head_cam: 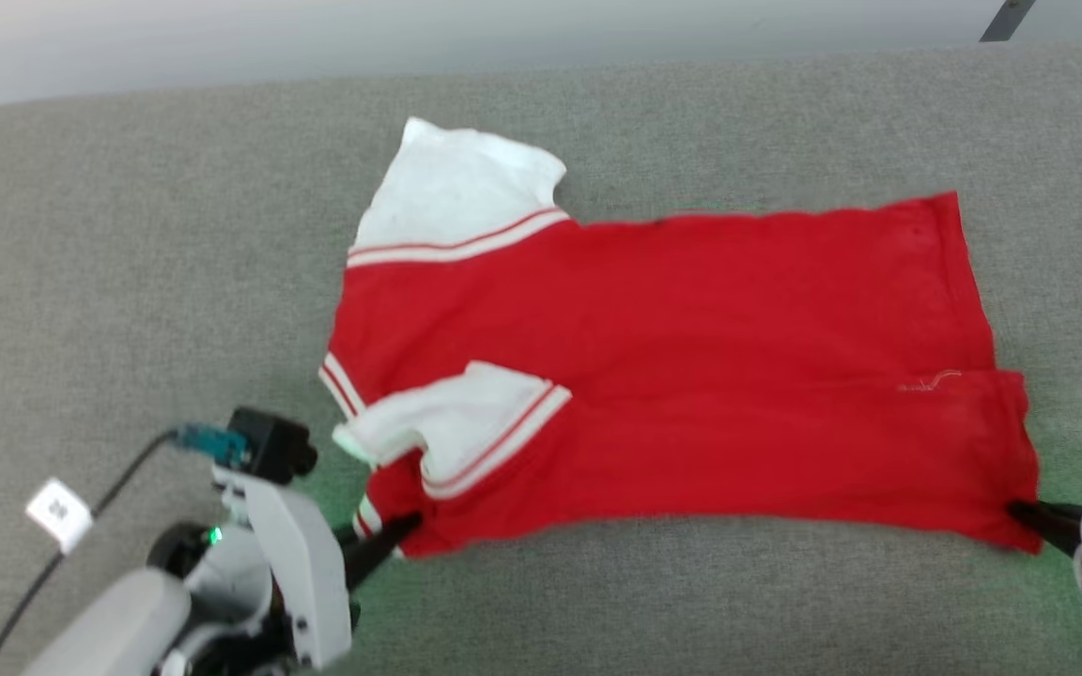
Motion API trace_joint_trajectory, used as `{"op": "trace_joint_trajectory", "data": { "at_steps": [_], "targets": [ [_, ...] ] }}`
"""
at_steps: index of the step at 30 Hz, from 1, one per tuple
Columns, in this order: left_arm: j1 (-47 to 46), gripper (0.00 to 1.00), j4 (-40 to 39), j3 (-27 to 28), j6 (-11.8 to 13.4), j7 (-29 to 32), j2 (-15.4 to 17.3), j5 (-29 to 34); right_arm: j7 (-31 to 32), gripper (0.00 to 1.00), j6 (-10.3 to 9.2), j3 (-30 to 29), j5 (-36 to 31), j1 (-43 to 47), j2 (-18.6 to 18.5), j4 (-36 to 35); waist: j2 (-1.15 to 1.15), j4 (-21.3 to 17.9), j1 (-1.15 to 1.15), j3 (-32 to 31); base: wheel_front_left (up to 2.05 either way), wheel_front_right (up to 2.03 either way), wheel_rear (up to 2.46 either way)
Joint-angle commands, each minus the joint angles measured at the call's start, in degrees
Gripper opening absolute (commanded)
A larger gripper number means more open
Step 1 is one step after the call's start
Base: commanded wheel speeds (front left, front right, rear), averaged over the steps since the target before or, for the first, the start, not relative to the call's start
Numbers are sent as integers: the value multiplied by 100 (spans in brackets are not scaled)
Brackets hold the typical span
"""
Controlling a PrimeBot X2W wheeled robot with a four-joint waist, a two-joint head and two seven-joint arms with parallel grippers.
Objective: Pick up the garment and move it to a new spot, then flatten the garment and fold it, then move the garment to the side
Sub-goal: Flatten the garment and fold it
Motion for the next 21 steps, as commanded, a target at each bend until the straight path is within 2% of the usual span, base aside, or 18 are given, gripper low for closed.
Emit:
{"op": "trace_joint_trajectory", "data": {
  "at_steps": [1, 4, 5, 6, 7, 8, 9, 10, 16, 21],
  "targets": [
    [180, 0, -181, -26, 57, -2, 67, -4, 43, 0, -7, -158, -14, 183, -62, -51, 0, 14, 0, 5, 0, 0, 0],
    [426, 0, -546, -66, 152, -27, 185, 51, 72, 0, -7, -465, -51, 461, -81, -231, 0, 60, 0, 2, 0, 0, 0],
    [484, 3, -637, -64, 186, -47, 197, 43, 68, 0, -7, -564, -75, 540, -57, -279, 0, 69, 0, -1, 0, 0, 0],
    [541, 12, -714, -57, 217, -64, 207, 31, 73, 0, -7, -650, -103, 616, -28, -333, 0, 78, 0, -6, 0, 0, 0],
    [590, 25, -768, -40, 244, -92, 213, 6, 33, 10, -7, -732, -172, 659, 6, -395, 0, 86, 0, -11, 0, 0, 0],
    [629, 43, -812, -12, 275, -124, 212, -15, -36, 77, -7, -840, -241, 678, 59, -438, 0, 94, 0, -20, 0, 0, 0],
    [668, 85, -861, 24, 305, -166, 220, -30, -97, 100, -7, -956, -328, 706, 146, -456, 0, 100, 0, -36, 0, 0, 0],
    [694, 100, -915, 66, 335, -219, 243, -36, -138, 100, -6, -1019, -409, 742, 229, -498, 0, 103, 0, -48, 0, 0, 0],
    [879, 100, -1333, 412, 543, -411, 651, 2, -560, 100, -6, -1461, -862, 735, 758, -888, 0, 83, 0, -84, 0, 0, 0],
    [529, 100, -1415, 906, 791, -767, 852, 175, -1206, 100, -6, -1542, -1302, 499, 1236, -1173, 0, -18, 0, -56, 0, 0, 0]
  ]
}}
